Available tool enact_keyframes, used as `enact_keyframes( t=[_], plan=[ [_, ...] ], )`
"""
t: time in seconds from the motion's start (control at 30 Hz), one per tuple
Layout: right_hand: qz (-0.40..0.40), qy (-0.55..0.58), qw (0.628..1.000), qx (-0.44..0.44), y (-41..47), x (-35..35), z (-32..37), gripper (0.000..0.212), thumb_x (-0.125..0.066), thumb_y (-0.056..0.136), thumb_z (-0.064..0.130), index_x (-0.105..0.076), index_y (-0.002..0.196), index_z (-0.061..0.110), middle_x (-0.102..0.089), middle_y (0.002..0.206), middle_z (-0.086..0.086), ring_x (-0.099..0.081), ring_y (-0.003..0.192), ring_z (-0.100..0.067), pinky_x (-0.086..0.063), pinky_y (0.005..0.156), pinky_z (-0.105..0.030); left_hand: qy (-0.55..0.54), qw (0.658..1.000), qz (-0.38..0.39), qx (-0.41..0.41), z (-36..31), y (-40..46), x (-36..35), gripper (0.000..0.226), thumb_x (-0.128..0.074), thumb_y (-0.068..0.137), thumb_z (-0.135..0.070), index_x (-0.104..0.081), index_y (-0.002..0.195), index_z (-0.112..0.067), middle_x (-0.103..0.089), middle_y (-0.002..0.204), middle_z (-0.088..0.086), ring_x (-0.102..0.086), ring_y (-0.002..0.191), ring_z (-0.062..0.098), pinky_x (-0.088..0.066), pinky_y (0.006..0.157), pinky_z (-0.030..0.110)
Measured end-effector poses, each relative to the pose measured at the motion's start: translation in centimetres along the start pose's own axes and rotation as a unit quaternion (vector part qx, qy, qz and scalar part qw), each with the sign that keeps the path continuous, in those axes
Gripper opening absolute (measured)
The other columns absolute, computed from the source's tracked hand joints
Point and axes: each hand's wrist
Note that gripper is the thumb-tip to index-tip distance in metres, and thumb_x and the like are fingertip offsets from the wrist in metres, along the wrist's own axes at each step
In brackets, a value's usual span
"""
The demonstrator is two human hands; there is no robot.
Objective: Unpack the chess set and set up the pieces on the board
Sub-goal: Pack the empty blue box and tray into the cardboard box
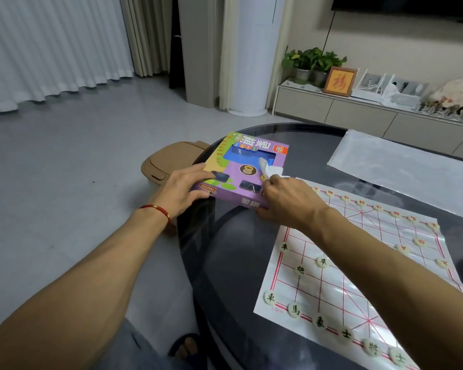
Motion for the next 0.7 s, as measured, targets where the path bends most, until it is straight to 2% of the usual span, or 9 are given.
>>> enact_keyframes(
  t=[0.1, 0.2, 0.27, 0.33, 0.4, 0.47, 0.57, 0.7],
  plan=[
    [0.013, -0.002, 1.0, -0.003, 0.1, 0.4, 0.0, 0.055, -0.052, 0.099, 0.051, -0.054, 0.133, 0.008, -0.058, 0.131, -0.018, -0.067, 0.094, -0.029, -0.054, 0.074, -0.035, 0.012, 1.0, 0.007, -0.025, 0.0, -0.1, 0.3, 0.037, -0.076, 0.086, -0.012, -0.068, 0.123, -0.009, -0.056, 0.14, 0.016, -0.052, 0.128, 0.032, -0.033, 0.104, 0.028],
    [0.012, 0.008, 1.0, -0.017, 0.1, 0.7, 0.2, 0.063, -0.05, 0.098, 0.058, -0.051, 0.136, 0.008, -0.045, 0.15, -0.02, -0.067, 0.099, -0.031, -0.052, 0.072, -0.034, 0.01, 0.999, 0.015, -0.048, -0.5, -0.3, 0.5, 0.031, -0.071, 0.09, -0.013, -0.064, 0.121, -0.008, -0.05, 0.138, 0.015, -0.049, 0.123, 0.028, -0.042, 0.097, 0.031],
    [0.0, 0.018, 0.999, -0.032, 0.3, 0.4, 0.4, 0.07, -0.05, 0.097, 0.062, -0.048, 0.139, 0.007, -0.041, 0.153, -0.02, -0.066, 0.102, -0.032, -0.051, 0.073, -0.034, 0.018, 0.998, 0.015, -0.053, -0.8, -0.4, 0.5, 0.032, -0.069, 0.092, -0.013, -0.06, 0.122, -0.012, -0.043, 0.143, 0.014, -0.046, 0.126, 0.029, -0.045, 0.098, 0.036],
    [-0.008, 0.025, 0.999, -0.045, 0.4, 0.0, 0.5, 0.076, -0.052, 0.095, 0.064, -0.045, 0.143, 0.006, -0.049, 0.145, -0.019, -0.066, 0.102, -0.032, -0.056, 0.077, -0.038, 0.022, 0.998, 0.022, -0.045, -1.0, -0.6, 0.6, 0.035, -0.069, 0.092, -0.013, -0.058, 0.125, -0.015, -0.038, 0.152, 0.013, -0.04, 0.134, 0.033, -0.038, 0.106, 0.04],
    [-0.016, 0.025, 0.998, -0.048, 0.5, -0.4, 0.6, 0.072, -0.052, 0.095, 0.063, -0.047, 0.139, 0.006, -0.058, 0.131, -0.016, -0.066, 0.101, -0.031, -0.057, 0.078, -0.04, 0.01, 0.999, 0.029, -0.018, -0.8, -0.8, 0.8, 0.04, -0.068, 0.092, -0.012, -0.058, 0.13, -0.02, -0.036, 0.157, 0.012, -0.033, 0.143, 0.034, -0.028, 0.113, 0.043],
    [-0.022, 0.027, 0.998, -0.043, 0.7, -0.6, 0.8, 0.068, -0.051, 0.096, 0.062, -0.05, 0.136, 0.007, -0.061, 0.125, -0.015, -0.065, 0.101, -0.032, -0.055, 0.078, -0.039, -0.012, 0.999, 0.026, 0.015, -0.3, -1.0, 1.0, 0.045, -0.069, 0.092, -0.012, -0.059, 0.132, -0.029, -0.04, 0.155, 0.011, -0.031, 0.145, 0.032, -0.024, 0.117, 0.044],
    [-0.026, 0.029, 0.999, -0.037, 1.0, -0.6, 0.9, 0.064, -0.052, 0.096, 0.059, -0.052, 0.134, 0.007, -0.063, 0.122, -0.015, -0.066, 0.098, -0.031, -0.056, 0.077, -0.039, -0.031, 0.999, 0.029, 0.029, 0.1, -1.4, 0.8, 0.043, -0.067, 0.094, -0.014, -0.058, 0.131, -0.032, -0.059, 0.13, 0.009, -0.046, 0.123, 0.029, -0.038, 0.107, 0.043],
    [-0.037, 0.037, 0.998, -0.039, 1.2, -0.5, 0.7, 0.064, -0.052, 0.096, 0.058, -0.053, 0.133, 0.006, -0.064, 0.118, -0.014, -0.066, 0.093, -0.03, -0.057, 0.073, -0.038, -0.032, 0.999, 0.033, 0.018, -0.2, -1.3, 1.1, 0.038, -0.061, 0.098, -0.015, -0.053, 0.131, -0.031, -0.06, 0.119, 0.003, -0.051, 0.109, 0.026, -0.044, 0.093, 0.035]
  ],
)
Point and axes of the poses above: each hand's wrist, its own y-axis towards the middle knuckle, its own x-axis out of the back of the hand, z = x × y
